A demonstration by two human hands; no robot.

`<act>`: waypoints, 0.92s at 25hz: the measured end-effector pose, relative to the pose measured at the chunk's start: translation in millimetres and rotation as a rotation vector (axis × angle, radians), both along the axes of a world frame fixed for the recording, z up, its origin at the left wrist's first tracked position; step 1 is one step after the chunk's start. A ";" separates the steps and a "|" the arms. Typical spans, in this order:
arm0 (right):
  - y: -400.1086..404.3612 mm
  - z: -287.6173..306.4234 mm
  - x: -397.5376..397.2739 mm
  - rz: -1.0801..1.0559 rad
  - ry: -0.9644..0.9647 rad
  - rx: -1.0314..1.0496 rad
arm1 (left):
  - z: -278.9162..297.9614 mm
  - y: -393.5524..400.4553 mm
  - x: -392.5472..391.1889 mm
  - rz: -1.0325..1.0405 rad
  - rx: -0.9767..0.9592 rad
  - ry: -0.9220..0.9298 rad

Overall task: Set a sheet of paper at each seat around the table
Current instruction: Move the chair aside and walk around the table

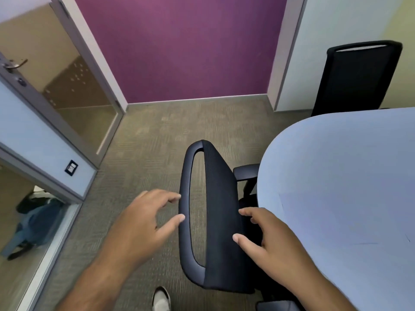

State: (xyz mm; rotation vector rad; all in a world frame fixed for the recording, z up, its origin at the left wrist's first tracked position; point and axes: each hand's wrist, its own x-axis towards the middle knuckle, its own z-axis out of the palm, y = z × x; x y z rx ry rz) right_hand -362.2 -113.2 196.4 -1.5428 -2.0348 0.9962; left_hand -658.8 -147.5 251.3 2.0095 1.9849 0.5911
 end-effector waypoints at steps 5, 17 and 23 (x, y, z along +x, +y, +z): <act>8.7 -2.8 -79.3 -0.204 -0.039 0.062 | -39.0 54.6 -92.8 -0.115 -0.039 -0.083; 19.5 -6.2 -138.6 -0.730 -0.130 -0.001 | -82.9 237.3 -157.9 -0.525 -0.141 -0.211; 94.7 -43.1 -109.8 -0.879 -0.124 -0.125 | -77.4 379.2 -81.0 -0.716 -0.127 -0.108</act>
